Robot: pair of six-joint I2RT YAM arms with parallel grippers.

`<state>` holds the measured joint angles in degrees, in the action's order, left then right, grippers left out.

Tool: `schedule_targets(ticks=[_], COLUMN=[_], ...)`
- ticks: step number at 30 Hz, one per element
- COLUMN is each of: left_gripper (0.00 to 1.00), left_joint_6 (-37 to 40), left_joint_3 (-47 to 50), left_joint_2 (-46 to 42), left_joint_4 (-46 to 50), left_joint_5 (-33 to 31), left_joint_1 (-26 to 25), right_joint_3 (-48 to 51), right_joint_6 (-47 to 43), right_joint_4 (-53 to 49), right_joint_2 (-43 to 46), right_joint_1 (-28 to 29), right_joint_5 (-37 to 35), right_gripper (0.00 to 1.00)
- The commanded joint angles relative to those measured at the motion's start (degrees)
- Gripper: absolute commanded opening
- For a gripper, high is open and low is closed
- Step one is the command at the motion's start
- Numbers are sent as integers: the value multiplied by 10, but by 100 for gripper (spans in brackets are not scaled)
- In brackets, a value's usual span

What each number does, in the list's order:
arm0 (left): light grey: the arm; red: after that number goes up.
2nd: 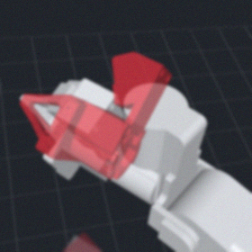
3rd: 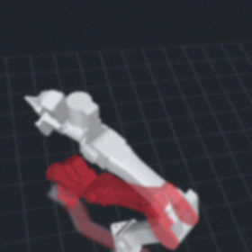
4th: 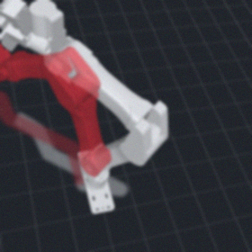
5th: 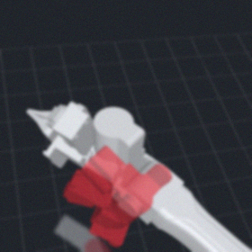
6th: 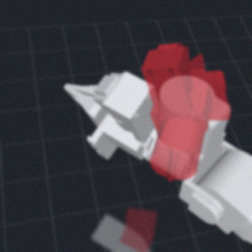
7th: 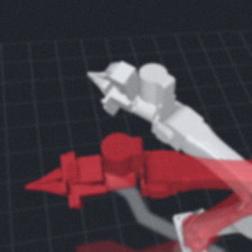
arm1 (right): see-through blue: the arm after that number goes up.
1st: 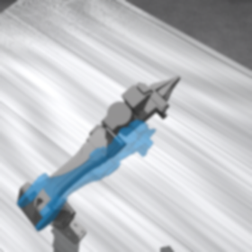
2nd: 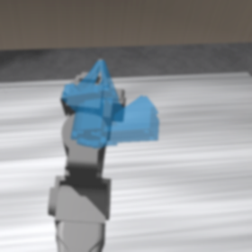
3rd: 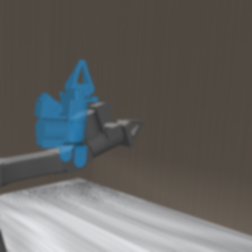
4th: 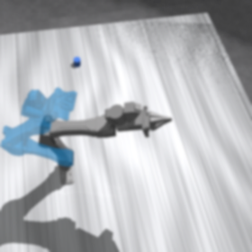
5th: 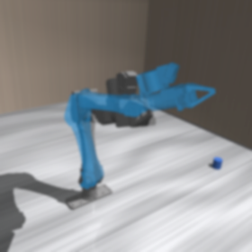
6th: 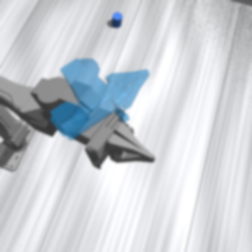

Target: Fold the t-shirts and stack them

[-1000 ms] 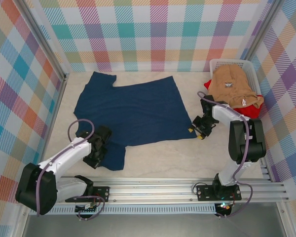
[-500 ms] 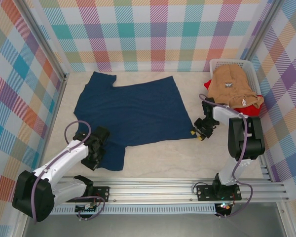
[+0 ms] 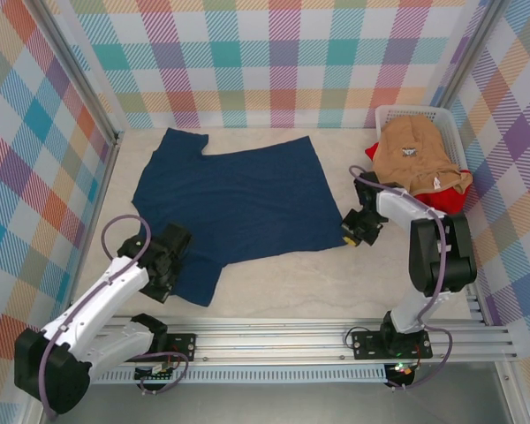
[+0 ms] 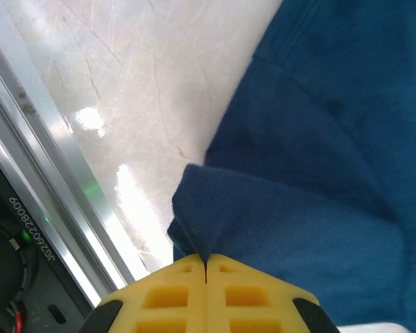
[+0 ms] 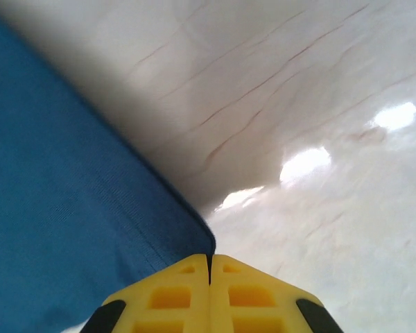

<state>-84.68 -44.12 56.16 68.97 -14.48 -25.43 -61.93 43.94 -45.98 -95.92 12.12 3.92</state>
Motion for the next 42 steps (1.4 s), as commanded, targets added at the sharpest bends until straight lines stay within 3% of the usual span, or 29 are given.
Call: schedule_targets(ticks=[1, 5, 10, 17, 33, 42], left_gripper=[0, 0, 0, 0, 0, 0], left_joint_6=[-19, 44, 122, 226, 331, 337], left_joint_3=[-48, -120, -167, -274, -406, -447], left_joint_2=[19, 91, 174, 293, 428, 460], left_joint_4=[6, -34, -136, -194, -194, -162], left_joint_5=[-53, -85, -47, -8, -23, -65], left_joint_1=[-8, 23, 105, 188, 238, 253], right_joint_3=[-29, -106, -226, -378, -532, -591], right_joint_6=[-2, -15, -29, -39, -48, -52], right_joint_4=[-46, -62, -78, -111, -144, -168], right_joint_2=[33, -8, -90, -209, -332, -377], right_joint_1=[23, 12, -6, -17, -17, -18], right_joint_5=[-25, -38, -24, 26, 44, 23], right_gripper=[0, 0, 0, 0, 0, 0])
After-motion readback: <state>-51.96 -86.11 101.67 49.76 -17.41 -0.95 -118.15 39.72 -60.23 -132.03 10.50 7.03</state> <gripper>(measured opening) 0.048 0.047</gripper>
